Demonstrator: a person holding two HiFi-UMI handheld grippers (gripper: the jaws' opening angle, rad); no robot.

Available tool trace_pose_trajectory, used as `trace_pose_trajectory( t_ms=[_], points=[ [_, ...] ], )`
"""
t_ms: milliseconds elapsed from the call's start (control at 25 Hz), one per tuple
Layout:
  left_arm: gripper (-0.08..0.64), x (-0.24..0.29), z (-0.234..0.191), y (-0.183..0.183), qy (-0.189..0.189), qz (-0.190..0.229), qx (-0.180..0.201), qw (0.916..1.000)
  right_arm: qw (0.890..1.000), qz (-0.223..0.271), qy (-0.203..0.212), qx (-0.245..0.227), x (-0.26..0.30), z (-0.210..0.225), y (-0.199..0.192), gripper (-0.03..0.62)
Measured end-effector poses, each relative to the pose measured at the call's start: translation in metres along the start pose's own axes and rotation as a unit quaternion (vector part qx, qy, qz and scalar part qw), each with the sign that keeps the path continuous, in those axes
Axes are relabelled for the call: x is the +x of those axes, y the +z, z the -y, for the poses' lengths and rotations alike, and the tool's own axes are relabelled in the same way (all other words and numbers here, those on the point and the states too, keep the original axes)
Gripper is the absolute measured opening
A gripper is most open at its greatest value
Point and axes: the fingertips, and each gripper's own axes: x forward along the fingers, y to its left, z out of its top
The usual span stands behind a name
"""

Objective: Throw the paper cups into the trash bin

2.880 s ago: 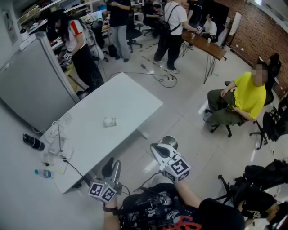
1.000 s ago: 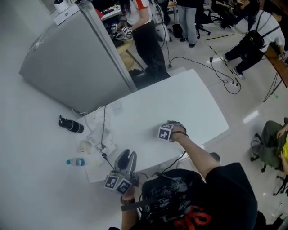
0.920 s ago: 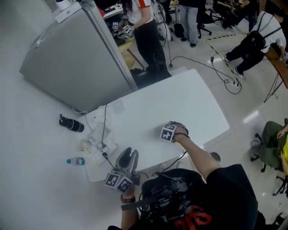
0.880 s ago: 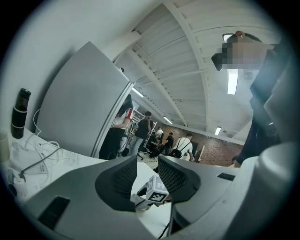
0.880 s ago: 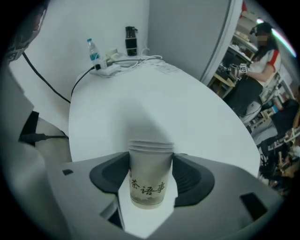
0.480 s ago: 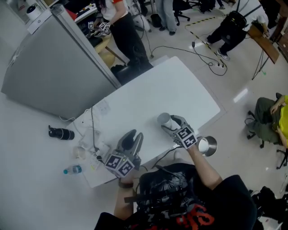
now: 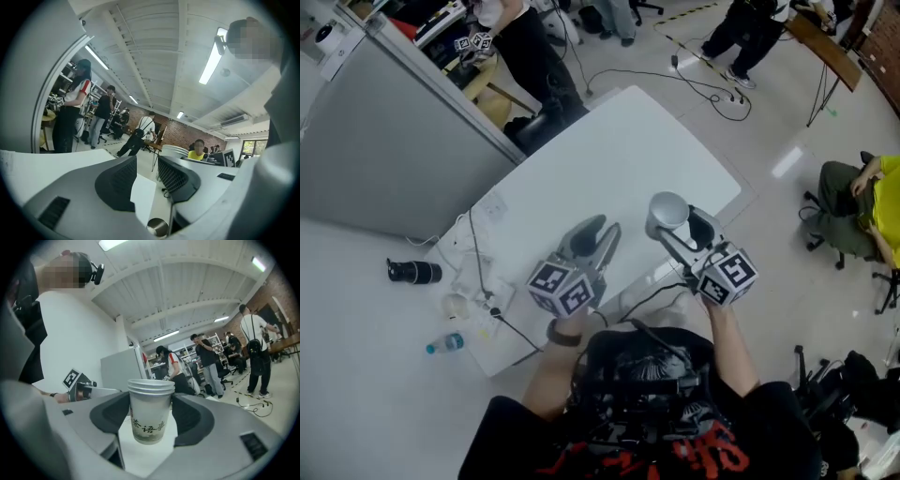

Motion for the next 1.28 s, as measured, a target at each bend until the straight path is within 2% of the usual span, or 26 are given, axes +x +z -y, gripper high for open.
trace_pose_trajectory(
  t_ms=[240,440,600,720,760,880,1080,1280],
  points=[
    [0.124,0.038,0.035,0.000,-0.026,-0.016,0.021,0.9993,0.999,0.038,-0.024,-0.018,-0.044,0.019,0.026,0.296],
    [0.124,0.069,0.092,0.003,-0.040,-0.017,0.048,0.9979,0.997,0.066,-0.027,-0.028,-0.098,0.039,0.047,0.296],
    [0.124,0.092,0.135,0.003,-0.059,-0.014,0.072,0.9956,0.995,0.081,-0.047,-0.043,-0.137,0.055,0.058,0.296],
    [0.125,0.111,0.166,0.000,-0.071,-0.007,0.093,0.9931,0.992,0.091,-0.075,-0.041,-0.173,0.075,0.061,0.296],
    [0.103,0.117,0.176,-0.001,-0.076,-0.004,0.100,0.9920,0.991,0.094,-0.085,-0.040,-0.187,0.082,0.061,0.296],
    [0.103,0.138,0.204,-0.001,-0.104,-0.001,0.111,0.9884,0.987,0.100,-0.119,-0.039,-0.226,0.103,0.064,0.296],
    [0.103,0.172,0.249,-0.020,-0.160,-0.024,0.115,0.9800,0.977,0.104,-0.183,-0.030,-0.288,0.130,0.059,0.296],
    [0.103,0.201,0.279,-0.034,-0.201,-0.040,0.126,0.9707,0.967,0.111,-0.226,-0.028,-0.325,0.151,0.059,0.296]
  ],
)
